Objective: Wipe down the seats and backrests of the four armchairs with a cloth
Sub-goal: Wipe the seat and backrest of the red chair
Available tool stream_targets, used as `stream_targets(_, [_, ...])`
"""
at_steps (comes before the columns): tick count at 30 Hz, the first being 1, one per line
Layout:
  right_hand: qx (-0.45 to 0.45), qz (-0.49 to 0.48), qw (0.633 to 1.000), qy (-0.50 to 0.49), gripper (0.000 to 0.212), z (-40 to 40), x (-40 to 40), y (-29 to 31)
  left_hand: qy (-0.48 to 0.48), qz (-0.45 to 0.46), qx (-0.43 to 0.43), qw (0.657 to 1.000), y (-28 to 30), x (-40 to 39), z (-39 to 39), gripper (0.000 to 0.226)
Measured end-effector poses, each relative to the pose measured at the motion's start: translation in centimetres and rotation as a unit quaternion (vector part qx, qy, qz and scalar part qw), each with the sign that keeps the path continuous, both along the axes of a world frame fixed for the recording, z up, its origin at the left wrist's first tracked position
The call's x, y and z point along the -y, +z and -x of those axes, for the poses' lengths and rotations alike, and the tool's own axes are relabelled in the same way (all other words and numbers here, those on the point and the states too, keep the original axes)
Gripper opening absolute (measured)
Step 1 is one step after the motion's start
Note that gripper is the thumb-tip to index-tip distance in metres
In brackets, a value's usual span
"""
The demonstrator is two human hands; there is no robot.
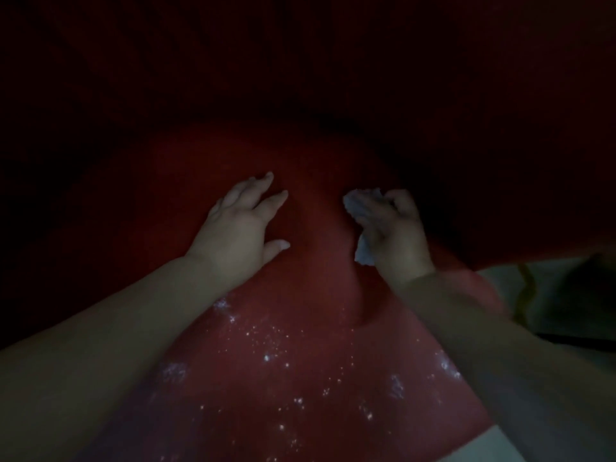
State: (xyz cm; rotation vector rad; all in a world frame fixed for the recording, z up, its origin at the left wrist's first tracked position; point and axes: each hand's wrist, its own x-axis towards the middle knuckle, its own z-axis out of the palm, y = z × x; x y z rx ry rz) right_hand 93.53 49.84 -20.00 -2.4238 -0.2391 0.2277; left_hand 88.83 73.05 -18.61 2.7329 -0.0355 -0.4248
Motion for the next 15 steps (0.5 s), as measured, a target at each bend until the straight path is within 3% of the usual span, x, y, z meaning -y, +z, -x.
stream_targets(5, [-0.032,-0.014,0.999,0.034,0.040,8.8,0.5,0.3,-0.042,-0.006,-0.019,0.999,0.0,0.6,1.4,0.082])
stream_targets(7, [-0.030,0.003,0.999,0.036,0.040,7.4,1.0,0.3,-0.042,-0.005,-0.023,0.999,0.0,0.7,1.7,0.082])
stream_targets(11, [-0.001,0.038,0.998,-0.055,0.043,4.0,1.2,-0.3,-0.068,-0.009,-0.016,0.998,-0.1,1.1,2.0,0.082])
stream_targets(15, [0.025,0.016,0.999,-0.040,0.032,9.0,0.7,-0.5,-0.078,-0.021,-0.011,0.997,0.1,1.3,2.2,0.081])
